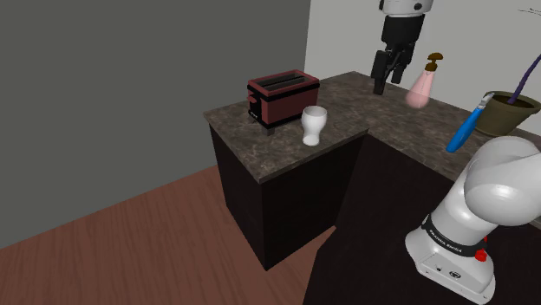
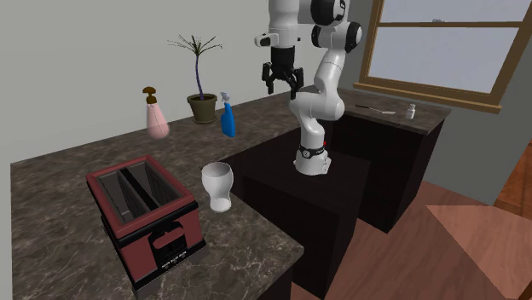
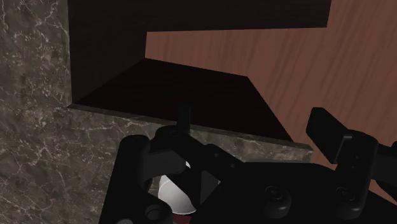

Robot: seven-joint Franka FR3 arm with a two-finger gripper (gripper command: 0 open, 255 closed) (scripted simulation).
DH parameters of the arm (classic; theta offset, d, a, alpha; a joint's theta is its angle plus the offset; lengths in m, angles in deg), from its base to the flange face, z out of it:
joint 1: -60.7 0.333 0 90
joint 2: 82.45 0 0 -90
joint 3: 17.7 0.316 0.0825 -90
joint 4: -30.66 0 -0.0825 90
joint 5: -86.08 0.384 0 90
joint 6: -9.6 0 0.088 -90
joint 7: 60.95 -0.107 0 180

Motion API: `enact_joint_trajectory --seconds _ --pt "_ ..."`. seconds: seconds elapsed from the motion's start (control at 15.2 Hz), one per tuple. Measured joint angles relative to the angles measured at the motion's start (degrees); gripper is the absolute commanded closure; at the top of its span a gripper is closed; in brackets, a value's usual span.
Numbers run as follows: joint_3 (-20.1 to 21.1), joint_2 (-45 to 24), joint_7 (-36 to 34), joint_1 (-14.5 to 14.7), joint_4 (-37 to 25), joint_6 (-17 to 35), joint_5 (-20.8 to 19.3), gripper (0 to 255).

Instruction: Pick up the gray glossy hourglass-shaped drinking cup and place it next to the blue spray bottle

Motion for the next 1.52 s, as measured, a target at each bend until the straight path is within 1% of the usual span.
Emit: enact_joint_trajectory --seconds 0.13,0.33,0.86,1.19,1.52 --pt "-0.2 -0.8 0.2 -0.1 0.1 0.8 -0.2 0" --pt "-1.0 -4.9 0.8 -0.5 0.0 4.2 -1.2 0" --pt "-3.6 -21.6 3.1 -1.9 -5.1 14.2 -3.8 0" --pt "-5.0 -31.8 4.3 -2.7 -9.5 19.2 -4.8 0" --pt "-5.9 -42.8 5.3 -3.4 -16.9 21.9 -5.2 0"
